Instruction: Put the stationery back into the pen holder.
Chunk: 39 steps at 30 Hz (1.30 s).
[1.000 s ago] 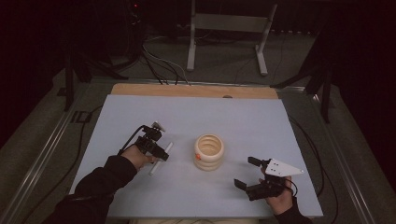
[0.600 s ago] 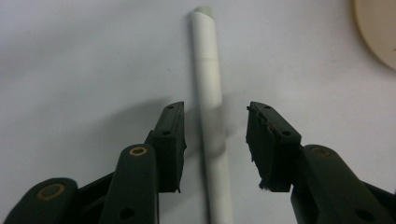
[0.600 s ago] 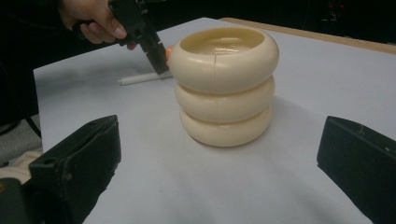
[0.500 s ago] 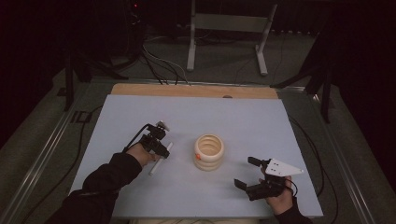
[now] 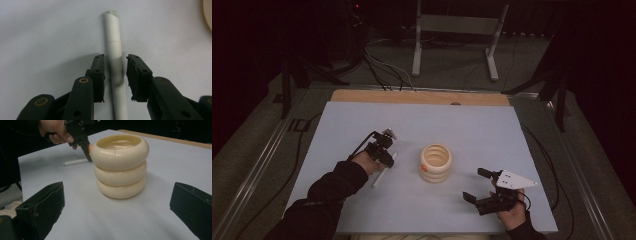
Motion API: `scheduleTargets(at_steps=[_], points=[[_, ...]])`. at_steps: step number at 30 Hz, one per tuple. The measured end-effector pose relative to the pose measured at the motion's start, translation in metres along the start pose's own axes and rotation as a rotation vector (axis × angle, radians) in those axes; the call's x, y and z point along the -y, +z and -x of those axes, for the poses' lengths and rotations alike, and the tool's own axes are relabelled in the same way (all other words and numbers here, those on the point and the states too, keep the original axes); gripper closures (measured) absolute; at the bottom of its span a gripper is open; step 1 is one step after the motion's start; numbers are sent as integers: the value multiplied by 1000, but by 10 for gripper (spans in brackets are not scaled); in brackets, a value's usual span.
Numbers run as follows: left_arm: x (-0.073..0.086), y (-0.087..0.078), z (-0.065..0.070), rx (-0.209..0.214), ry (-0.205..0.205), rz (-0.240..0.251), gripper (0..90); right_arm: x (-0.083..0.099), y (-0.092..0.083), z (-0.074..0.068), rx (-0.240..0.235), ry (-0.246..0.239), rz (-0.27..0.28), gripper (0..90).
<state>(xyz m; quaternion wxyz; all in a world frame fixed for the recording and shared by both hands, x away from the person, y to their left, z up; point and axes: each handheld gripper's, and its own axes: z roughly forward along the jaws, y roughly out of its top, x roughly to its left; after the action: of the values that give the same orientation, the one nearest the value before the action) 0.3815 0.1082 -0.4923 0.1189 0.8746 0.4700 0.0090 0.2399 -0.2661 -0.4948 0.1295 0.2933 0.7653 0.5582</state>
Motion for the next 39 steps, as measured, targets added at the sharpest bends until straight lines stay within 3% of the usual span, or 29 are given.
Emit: scheduleTargets(at_steps=[7, 13, 19, 29, 39], points=[[-1, 0, -3, -12, -2, -8, 780, 0, 0, 0, 0, 0, -3, 0], [0, -1, -8, 35, 18, -1, 792, 0, 0, 0, 1, 2, -1, 0], [1, -11, -10, 56, 54, 54, 793, 0, 0, 0, 1, 2, 0, 0], [1, -35, -12, 69, 70, 190, 793, 0, 0, 0, 1, 3, 0, 0], [5, -50, -12, 137, 81, 311, 793, 0, 0, 0, 0, 2, 1, 0]])
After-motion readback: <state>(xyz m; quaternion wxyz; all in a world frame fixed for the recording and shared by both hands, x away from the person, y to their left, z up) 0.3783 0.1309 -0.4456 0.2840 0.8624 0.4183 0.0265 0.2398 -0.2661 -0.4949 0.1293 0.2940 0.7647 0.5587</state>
